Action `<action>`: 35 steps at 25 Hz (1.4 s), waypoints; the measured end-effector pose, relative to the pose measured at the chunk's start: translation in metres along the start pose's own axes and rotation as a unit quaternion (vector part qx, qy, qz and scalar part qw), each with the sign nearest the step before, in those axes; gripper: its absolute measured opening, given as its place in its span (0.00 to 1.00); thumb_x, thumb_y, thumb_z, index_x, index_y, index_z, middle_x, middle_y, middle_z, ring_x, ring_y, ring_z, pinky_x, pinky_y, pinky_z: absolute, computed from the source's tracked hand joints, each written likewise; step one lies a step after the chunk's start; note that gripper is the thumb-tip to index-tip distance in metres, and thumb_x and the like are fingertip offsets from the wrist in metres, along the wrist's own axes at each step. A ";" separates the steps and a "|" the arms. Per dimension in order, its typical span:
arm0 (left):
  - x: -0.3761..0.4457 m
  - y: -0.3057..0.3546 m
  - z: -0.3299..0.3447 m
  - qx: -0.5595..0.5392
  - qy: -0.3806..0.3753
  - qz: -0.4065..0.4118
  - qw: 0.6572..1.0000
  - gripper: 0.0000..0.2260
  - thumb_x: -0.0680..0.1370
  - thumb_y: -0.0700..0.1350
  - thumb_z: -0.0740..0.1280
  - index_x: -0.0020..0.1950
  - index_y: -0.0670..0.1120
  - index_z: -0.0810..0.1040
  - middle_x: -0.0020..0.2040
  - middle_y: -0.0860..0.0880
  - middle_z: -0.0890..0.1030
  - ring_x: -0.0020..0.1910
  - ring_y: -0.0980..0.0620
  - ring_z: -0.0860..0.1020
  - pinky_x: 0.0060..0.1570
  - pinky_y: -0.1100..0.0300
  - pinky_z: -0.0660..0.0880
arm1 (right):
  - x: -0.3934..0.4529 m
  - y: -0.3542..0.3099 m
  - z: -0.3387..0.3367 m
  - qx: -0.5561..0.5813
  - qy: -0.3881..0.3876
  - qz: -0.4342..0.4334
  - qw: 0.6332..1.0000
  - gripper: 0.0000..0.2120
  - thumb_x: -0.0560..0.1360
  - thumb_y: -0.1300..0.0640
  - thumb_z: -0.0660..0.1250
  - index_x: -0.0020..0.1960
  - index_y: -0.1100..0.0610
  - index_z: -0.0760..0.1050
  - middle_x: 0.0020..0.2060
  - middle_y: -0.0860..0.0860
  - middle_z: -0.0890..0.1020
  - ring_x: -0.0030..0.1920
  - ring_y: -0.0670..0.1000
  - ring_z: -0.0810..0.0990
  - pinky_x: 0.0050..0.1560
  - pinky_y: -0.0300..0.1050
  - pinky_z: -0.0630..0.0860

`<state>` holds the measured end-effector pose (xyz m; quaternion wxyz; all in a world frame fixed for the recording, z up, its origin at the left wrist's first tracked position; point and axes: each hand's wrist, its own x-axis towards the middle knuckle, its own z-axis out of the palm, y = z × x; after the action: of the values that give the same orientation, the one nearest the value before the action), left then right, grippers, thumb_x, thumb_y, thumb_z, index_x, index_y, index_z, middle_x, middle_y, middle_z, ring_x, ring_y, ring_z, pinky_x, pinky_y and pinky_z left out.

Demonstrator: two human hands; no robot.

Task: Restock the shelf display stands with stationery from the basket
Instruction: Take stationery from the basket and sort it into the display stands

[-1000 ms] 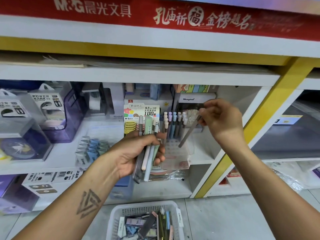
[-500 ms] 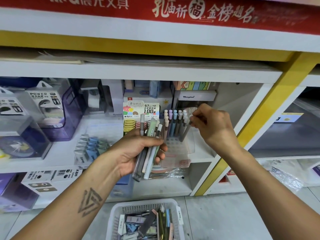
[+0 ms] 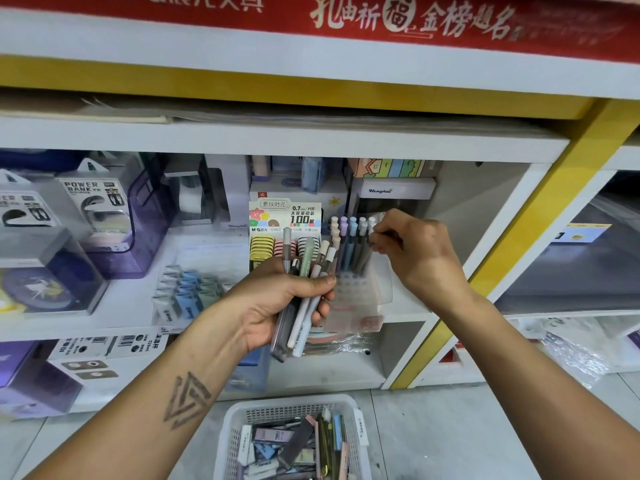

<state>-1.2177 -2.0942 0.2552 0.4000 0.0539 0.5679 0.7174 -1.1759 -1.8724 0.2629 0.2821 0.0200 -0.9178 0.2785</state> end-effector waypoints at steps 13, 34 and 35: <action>-0.001 0.000 0.002 -0.005 -0.021 0.008 1.000 0.13 0.68 0.37 0.75 0.50 0.34 0.82 0.38 0.38 0.82 0.33 0.44 0.81 0.31 0.58 0.78 | 0.005 -0.035 0.006 0.130 -0.116 0.130 0.976 0.10 0.78 0.49 0.70 0.46 0.55 0.84 0.35 0.48 0.83 0.32 0.45 0.77 0.35 0.42 0.75; 0.004 -0.002 0.004 -0.040 -0.042 -0.027 0.998 0.10 0.76 0.35 0.69 0.56 0.35 0.81 0.40 0.38 0.81 0.34 0.44 0.80 0.31 0.57 0.78 | -0.014 0.003 -0.008 0.003 -0.041 0.026 0.999 0.08 0.82 0.56 0.62 0.47 0.49 0.64 0.36 0.47 0.81 0.37 0.38 0.82 0.38 0.56 0.81; 0.003 -0.002 0.004 -0.036 -0.043 -0.023 0.998 0.12 0.75 0.35 0.70 0.58 0.35 0.80 0.41 0.38 0.81 0.34 0.44 0.80 0.31 0.57 0.78 | -0.015 0.003 -0.007 0.003 -0.051 0.009 0.999 0.07 0.82 0.56 0.62 0.47 0.50 0.64 0.35 0.48 0.81 0.37 0.40 0.82 0.37 0.56 0.81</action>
<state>-1.2166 -2.0891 0.2535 0.4422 0.0569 0.5253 0.7247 -1.1607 -1.8680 0.2582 0.2322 0.0269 -0.9304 0.2825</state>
